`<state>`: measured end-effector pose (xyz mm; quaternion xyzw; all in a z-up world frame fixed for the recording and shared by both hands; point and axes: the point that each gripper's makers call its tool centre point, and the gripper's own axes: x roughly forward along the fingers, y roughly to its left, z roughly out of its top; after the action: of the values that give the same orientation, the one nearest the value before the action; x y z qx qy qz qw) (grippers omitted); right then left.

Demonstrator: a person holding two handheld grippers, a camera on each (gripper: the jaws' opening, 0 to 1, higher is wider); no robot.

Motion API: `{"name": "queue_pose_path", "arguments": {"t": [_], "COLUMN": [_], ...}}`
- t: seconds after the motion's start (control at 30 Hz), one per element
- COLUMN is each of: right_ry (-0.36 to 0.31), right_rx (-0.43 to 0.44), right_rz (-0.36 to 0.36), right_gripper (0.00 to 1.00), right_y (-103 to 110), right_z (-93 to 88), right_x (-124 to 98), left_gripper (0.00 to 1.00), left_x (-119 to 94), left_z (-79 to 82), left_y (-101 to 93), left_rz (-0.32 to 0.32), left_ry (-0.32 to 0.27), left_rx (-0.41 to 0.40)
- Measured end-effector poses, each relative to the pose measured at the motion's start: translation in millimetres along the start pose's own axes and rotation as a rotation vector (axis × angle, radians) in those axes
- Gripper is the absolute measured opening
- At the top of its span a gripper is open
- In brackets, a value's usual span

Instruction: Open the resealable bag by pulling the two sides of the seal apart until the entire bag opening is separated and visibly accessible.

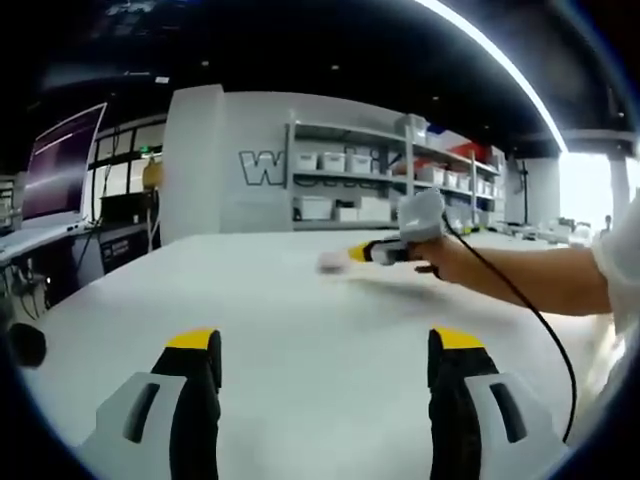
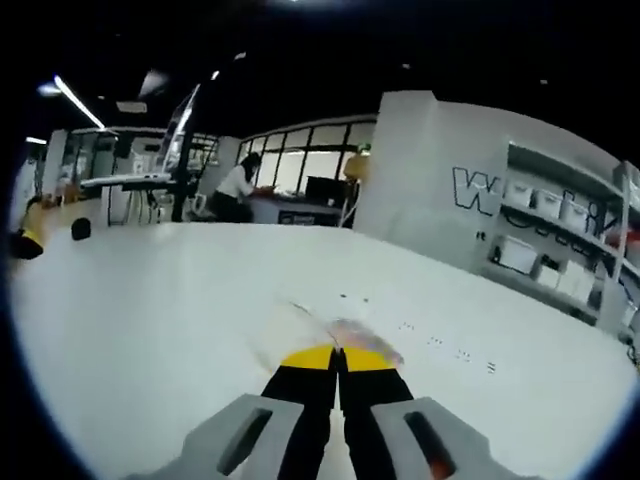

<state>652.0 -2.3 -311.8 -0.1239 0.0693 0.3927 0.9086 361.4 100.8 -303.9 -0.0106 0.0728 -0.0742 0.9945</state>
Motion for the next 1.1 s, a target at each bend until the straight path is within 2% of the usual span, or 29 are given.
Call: {"name": "queue_pose_path", "arguments": {"t": [0.2, 0.33, 0.43, 0.93, 1.1], "right_ry": [-0.034, -0.08, -0.101, -0.157, -0.168], "right_rx": [0.085, 0.133, 0.153, 0.19, 0.228], "right_rz": [-0.027, -0.022, -0.007, 0.034, 0.051], "right_gripper": [0.0, 0.0, 0.0, 0.0, 0.0], "right_y": [-11, -7, -3, 19, 32], "right_z": [18.5, 37.8, 44.5, 50.5, 45.2], "right_x": [-1, -9, -16, -53, -71], "left_gripper": [0.84, 0.84, 0.84, 0.84, 0.84], "left_x": [-1, -2, -3, -2, 0], "left_z": [-0.6, 0.7, 0.6, 3.7, 3.7], "left_y": [-0.3, 0.3, 0.4, -11.6, -19.2], "left_rz": [0.0, 0.003, 0.003, -0.023, -0.047], "left_ry": [0.002, -0.003, -0.003, -0.015, -0.014], "left_rx": [0.003, 0.002, -0.001, -0.002, -0.008]}}
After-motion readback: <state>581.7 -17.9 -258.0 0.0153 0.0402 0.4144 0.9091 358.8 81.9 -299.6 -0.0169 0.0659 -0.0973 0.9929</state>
